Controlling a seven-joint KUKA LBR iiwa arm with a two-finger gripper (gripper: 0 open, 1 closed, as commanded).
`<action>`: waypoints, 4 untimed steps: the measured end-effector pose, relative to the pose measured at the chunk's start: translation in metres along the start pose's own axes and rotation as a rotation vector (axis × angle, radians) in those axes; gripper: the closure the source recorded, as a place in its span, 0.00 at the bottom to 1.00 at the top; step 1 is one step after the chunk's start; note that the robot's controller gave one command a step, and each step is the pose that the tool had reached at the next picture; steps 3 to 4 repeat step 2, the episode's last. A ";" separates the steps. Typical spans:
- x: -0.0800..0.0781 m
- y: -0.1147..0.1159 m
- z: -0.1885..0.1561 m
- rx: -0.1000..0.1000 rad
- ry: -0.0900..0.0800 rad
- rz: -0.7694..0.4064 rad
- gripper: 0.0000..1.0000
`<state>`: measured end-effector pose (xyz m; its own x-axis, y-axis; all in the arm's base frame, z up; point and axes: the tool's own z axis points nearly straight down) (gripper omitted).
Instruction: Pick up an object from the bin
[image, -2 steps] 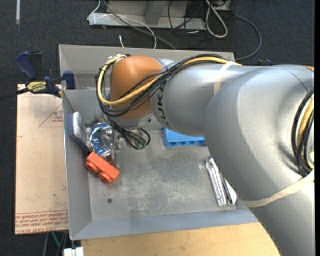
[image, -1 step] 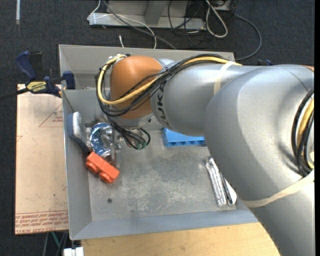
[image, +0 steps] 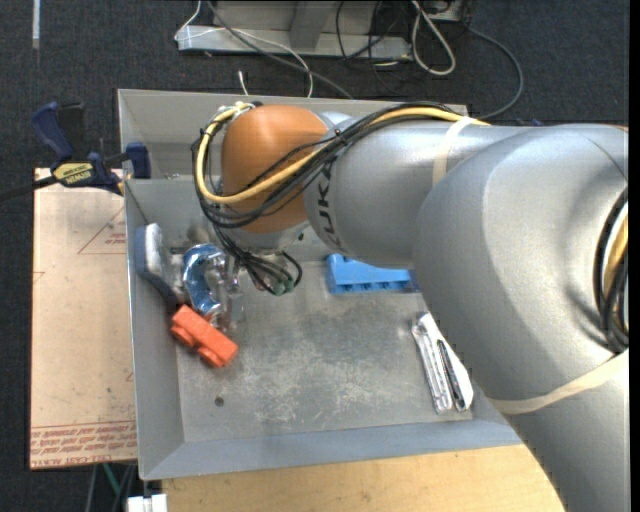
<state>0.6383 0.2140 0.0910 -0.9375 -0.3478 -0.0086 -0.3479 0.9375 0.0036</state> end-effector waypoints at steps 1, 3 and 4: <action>-0.001 0.001 -0.015 0.000 -0.003 -0.001 1.00; 0.001 0.001 -0.055 -0.001 0.004 0.000 1.00; 0.001 0.001 -0.055 -0.001 0.004 0.000 1.00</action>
Offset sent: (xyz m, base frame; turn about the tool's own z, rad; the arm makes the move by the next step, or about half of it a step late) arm 0.0007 0.0010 0.0999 -0.0006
